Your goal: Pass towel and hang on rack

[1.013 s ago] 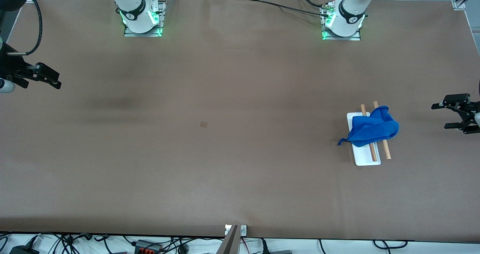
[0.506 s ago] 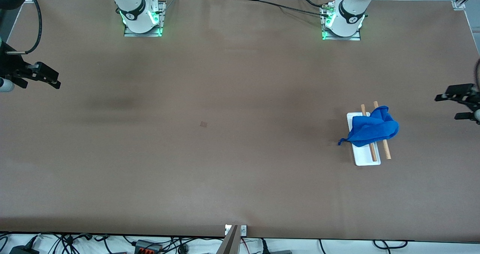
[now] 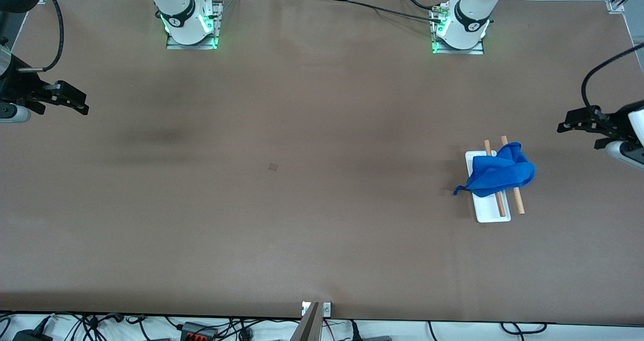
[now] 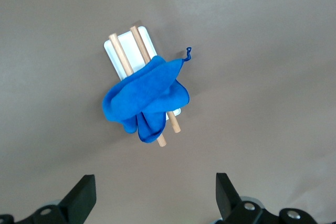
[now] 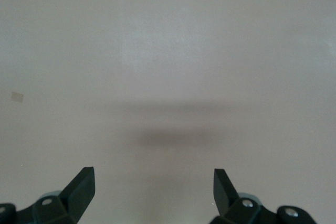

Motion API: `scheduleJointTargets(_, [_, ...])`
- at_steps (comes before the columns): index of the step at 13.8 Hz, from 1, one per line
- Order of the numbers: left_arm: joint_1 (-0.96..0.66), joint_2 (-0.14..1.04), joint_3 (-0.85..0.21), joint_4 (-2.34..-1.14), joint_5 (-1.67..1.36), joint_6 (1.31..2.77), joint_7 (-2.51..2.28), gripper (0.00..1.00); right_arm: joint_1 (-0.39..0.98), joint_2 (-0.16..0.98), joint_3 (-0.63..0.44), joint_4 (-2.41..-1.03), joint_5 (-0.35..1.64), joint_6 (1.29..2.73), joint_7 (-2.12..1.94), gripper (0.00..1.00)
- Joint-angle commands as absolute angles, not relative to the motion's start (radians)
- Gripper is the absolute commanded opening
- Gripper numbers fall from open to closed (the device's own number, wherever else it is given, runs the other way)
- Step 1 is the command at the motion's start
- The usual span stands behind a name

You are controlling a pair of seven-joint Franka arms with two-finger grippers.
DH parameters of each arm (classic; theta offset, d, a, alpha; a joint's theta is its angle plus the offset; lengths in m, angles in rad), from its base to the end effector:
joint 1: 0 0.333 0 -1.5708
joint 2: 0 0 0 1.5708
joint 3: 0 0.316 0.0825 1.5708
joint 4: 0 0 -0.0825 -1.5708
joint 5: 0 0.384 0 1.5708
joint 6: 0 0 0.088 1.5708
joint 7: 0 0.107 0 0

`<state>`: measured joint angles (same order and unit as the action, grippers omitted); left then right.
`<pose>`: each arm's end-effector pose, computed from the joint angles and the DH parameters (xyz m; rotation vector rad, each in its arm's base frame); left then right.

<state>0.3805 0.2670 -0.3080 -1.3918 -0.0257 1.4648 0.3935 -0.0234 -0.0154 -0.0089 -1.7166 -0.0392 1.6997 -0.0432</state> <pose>0.6126 0.0653 0.5495 2.9498 -0.4737 -0.2277 0.5565 -0.0217 0.5750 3.1028 0.0248 -0.0046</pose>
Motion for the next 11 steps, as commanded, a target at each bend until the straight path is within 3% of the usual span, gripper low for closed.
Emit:
scheduleJointTargets(1, [0.221,0.145,-0.115,-1.560,-0.063,1.552,0.292,1.00,-0.028,-0.023,-0.006,-1.713,-0.045,1.683,-0.026,1.00])
scheduleJointTargets(3, [0.198,0.069,-0.112,-1.646,-0.052,1.606,0.166,1.00,-0.029,-0.023,-0.008,-1.715,-0.044,1.683,-0.026,1.00])
scheduleJointTargets(7, [0.094,0.061,-0.028,-1.658,-0.042,1.615,0.118,1.00,-0.029,-0.021,-0.008,-1.713,-0.015,1.687,-0.026,1.00])
scheduleJointTargets(11, [0.089,0.057,-0.026,-1.677,0.021,1.626,0.121,1.00,-0.028,-0.023,-0.006,-1.717,-0.029,1.698,-0.029,1.00])
